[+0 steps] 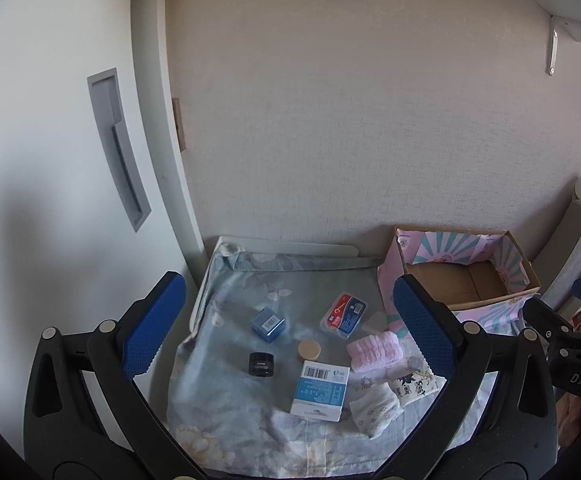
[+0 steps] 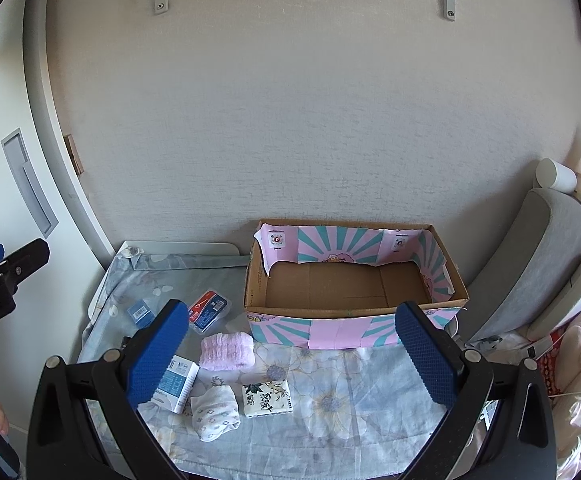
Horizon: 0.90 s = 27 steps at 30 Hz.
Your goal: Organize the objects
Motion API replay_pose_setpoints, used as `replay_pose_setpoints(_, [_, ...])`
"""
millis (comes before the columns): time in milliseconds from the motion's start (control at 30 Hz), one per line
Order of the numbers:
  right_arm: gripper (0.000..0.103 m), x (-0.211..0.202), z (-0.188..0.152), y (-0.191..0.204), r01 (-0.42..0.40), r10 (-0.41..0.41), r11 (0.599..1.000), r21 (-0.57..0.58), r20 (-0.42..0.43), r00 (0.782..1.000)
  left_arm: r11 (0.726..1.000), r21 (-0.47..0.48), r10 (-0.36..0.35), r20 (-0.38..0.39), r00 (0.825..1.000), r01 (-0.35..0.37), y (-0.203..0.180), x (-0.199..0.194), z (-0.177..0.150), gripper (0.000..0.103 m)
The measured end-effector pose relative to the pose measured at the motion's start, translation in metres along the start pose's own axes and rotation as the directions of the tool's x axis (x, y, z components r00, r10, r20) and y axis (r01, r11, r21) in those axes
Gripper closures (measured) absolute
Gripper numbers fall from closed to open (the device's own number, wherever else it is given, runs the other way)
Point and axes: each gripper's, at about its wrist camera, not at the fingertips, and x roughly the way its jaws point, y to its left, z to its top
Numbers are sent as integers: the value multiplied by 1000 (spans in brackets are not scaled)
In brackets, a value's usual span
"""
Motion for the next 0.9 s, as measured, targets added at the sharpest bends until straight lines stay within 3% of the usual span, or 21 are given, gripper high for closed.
replay_pose_setpoints(900, [0, -12, -2, 1, 119, -118, 990, 77, -12, 993, 999, 16, -43, -24, 999, 43, 1, -1, -1, 0])
